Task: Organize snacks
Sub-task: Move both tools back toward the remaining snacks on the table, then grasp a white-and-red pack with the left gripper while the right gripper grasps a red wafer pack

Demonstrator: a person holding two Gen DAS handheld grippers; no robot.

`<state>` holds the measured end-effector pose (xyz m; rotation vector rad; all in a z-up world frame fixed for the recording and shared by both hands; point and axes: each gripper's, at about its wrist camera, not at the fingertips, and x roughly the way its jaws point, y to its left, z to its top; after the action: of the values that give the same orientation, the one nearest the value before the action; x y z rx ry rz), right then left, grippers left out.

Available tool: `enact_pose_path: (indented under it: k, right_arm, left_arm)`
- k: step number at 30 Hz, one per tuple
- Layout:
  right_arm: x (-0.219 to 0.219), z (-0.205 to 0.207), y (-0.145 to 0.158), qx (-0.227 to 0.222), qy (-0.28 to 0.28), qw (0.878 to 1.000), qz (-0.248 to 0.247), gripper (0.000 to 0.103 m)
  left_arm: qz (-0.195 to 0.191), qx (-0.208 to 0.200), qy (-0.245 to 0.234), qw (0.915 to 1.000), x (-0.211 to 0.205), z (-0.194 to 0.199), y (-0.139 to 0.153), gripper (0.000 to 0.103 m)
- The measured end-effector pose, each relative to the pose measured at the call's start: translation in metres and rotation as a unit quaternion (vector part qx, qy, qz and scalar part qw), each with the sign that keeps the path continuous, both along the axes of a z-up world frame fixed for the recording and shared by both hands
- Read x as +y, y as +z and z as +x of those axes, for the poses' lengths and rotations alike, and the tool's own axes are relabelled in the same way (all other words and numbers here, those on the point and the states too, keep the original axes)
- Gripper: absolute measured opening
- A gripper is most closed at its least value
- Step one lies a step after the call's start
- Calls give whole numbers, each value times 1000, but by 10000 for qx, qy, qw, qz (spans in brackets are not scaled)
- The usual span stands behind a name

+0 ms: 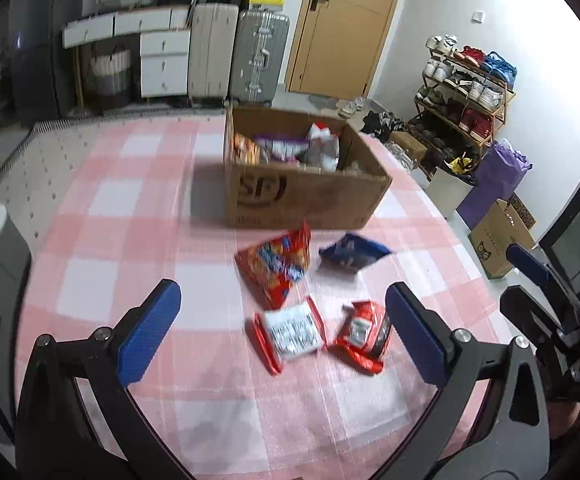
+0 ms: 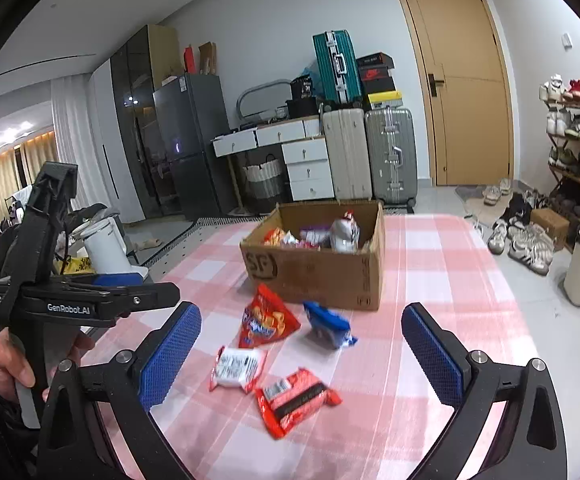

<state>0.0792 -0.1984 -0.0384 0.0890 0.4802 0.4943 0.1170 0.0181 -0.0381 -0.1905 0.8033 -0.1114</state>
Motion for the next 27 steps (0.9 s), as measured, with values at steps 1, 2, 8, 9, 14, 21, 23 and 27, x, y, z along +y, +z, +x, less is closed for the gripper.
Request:
enact_pose_path:
  k: [1,2,8,9,14,21,23,27]
  right_arm:
    - [-1,0,-3,47,-6,10000,25,102]
    - [-1,-1,-8,104,-18,9999,57,102]
    - [0,3,-32,392,30,9992,118,102]
    - [2,5,-36,423,69,9990,121,102]
    - [6,9,-51,438,100,9990,83,102]
    - [3,22,-67,622,120,9978,192,102]
    - [1,26,-71,683,108,9973,234,102]
    - [-5,32,-79,787,71,9964,316,102]
  left_arm:
    - [-48,94,36,9999,1,0,-9,102]
    - [-58,150,48,9999,1,1,-15,102]
    - [-56,571,102,9983,-1,13,-58,102]
    - [-55,625,104,9980,-2,15,-64,102]
    - [-85,960,103,9953,-7,31,-96,102]
    - [-12,1229,116,9923,-13,54,-122,102]
    - [148,1282,207,9914,-17,60,-127,102]
    - [457,1326,283,9897,-26,68,-132,101]
